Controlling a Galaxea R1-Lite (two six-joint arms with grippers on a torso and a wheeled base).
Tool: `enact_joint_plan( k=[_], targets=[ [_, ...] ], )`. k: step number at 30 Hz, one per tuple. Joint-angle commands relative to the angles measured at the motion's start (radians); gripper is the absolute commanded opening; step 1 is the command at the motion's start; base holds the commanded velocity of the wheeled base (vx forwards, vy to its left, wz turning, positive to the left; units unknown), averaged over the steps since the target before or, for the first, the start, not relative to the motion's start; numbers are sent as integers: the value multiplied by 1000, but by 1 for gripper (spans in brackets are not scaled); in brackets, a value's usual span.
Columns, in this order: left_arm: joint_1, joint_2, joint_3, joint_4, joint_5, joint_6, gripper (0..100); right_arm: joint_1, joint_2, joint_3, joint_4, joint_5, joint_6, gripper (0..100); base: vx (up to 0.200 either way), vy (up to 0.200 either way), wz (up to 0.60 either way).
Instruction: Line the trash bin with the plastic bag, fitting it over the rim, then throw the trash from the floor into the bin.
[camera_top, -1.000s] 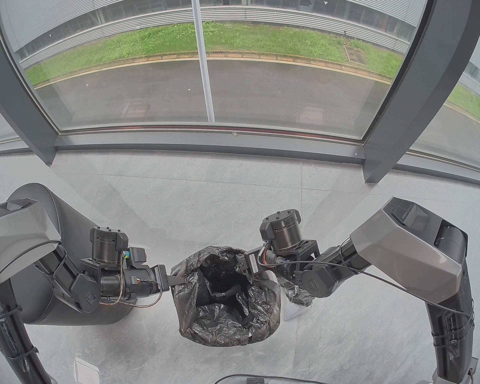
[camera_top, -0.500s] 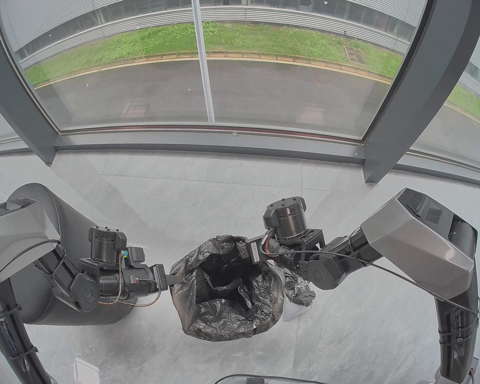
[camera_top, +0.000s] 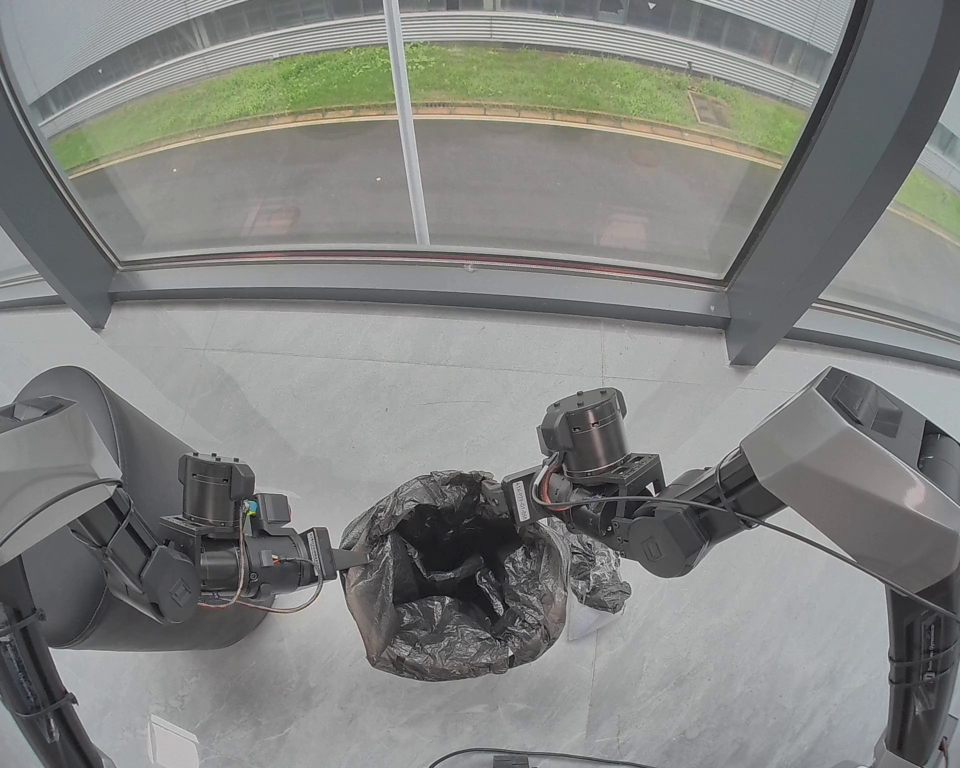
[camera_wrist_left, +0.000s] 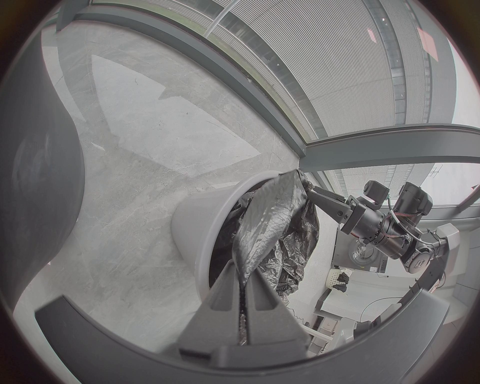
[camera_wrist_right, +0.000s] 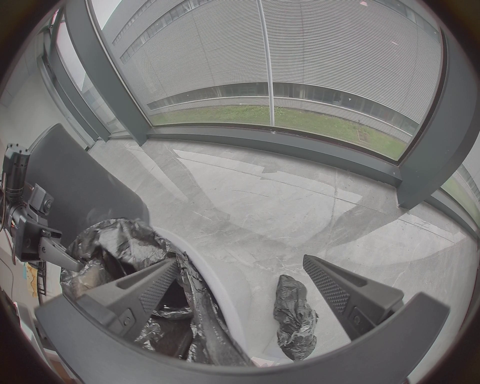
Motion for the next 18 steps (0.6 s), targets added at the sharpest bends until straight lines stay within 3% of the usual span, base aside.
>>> enact_joint_plan(
  k=[1,18],
  targets=[
    [0,4,-3,0,0,0,0,-10,-1,1,1,0,0,100,0,0,0],
    [1,25,-18,0,0,0,0,-39,33,-12,-5,0,0,100,0,0,0]
  ],
)
